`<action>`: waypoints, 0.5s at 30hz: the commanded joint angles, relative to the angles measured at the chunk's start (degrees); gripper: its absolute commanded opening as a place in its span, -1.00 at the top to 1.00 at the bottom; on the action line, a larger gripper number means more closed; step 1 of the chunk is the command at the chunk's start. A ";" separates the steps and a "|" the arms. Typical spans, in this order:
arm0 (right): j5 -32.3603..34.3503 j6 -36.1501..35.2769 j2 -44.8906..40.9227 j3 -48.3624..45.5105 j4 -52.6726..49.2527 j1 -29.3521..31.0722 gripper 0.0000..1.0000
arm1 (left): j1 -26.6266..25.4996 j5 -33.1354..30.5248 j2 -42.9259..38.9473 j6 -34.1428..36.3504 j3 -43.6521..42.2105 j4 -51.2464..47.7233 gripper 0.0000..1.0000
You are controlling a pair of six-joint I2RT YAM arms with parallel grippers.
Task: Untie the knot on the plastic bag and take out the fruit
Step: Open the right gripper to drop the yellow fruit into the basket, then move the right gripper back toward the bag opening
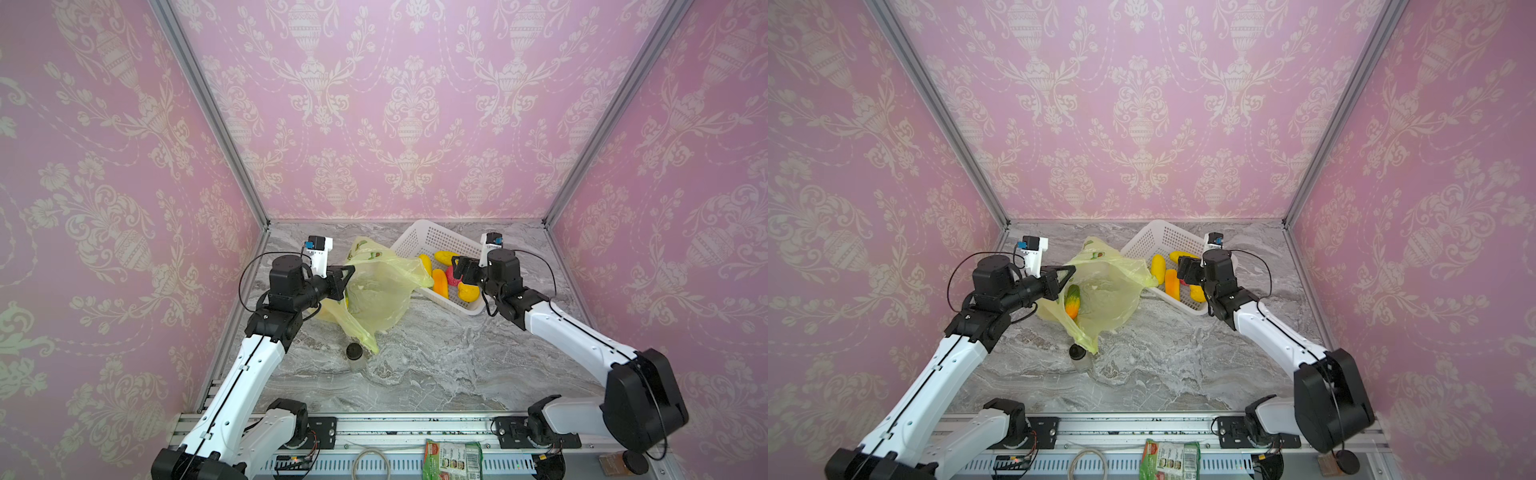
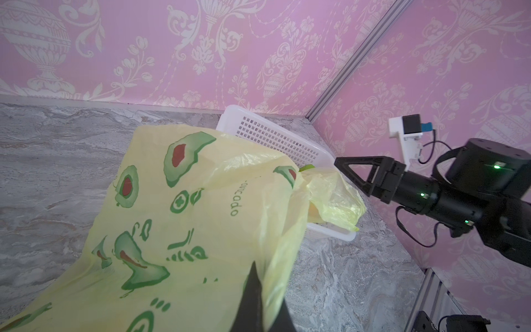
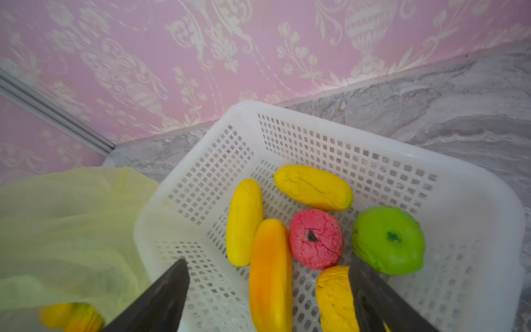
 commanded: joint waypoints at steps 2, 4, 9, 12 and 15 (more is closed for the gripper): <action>3.29 -5.17 -8.64 -4.72 3.41 8.55 -0.51 | 0.49 -0.71 0.02 3.03 0.25 -1.40 1.00; 2.53 -7.65 -10.37 -4.14 3.49 14.58 -0.35 | 0.42 -0.08 -0.03 3.40 0.25 -1.23 1.00; 2.31 -12.26 -5.31 -0.89 5.84 28.66 -0.29 | 0.50 0.55 -1.26 3.95 0.03 -0.92 1.00; 0.27 -10.27 1.97 2.84 6.40 31.02 -0.23 | 0.55 0.50 -1.80 4.11 -0.10 -0.73 1.00; -1.92 -7.47 10.03 7.55 6.17 31.12 -0.15 | 0.57 0.98 -1.80 4.22 -0.15 -0.32 1.00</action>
